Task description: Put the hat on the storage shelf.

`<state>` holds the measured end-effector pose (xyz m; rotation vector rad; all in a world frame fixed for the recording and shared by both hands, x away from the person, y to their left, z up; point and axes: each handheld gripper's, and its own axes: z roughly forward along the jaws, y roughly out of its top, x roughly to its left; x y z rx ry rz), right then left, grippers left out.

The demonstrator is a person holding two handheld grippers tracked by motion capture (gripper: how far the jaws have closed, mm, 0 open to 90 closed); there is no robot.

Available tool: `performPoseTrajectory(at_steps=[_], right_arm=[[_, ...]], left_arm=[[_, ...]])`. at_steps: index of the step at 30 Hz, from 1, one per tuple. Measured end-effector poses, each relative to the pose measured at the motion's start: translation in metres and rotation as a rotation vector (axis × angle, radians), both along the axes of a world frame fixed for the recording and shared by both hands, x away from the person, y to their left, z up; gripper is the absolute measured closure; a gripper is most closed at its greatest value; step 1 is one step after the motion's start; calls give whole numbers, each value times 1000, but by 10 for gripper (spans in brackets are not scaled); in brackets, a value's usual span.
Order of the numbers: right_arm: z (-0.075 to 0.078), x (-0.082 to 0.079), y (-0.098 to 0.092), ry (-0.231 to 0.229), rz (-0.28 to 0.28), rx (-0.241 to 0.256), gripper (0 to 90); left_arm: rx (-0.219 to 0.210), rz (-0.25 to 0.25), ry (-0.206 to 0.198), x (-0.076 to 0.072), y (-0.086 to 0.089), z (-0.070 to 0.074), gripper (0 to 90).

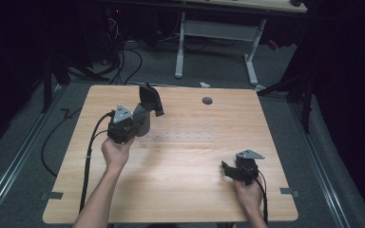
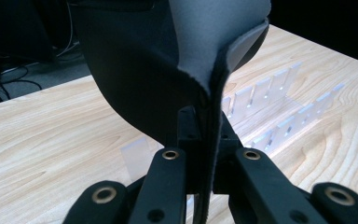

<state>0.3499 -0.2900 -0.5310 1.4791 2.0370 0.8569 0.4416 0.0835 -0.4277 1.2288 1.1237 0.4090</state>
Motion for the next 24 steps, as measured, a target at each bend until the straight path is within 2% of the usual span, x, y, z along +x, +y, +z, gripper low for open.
performPoseTrajectory(at_steps=[3, 10, 13, 21, 24], right_arm=[[0, 0, 0, -2, 4, -2, 327], [0, 0, 0, 0, 5, -3, 326], [0, 0, 0, 0, 6, -3, 326], [0, 0, 0, 0, 6, -3, 325], [0, 0, 0, 0, 7, -4, 325]], left_arm=[[-25, 5, 16, 1, 0, 1, 864], [-28, 10, 20, 1, -2, 1, 864], [-45, 10, 30, 2, -2, 2, 864], [-23, 28, 18, 2, -2, 1, 864], [-33, 36, 17, 2, 1, -1, 864]])
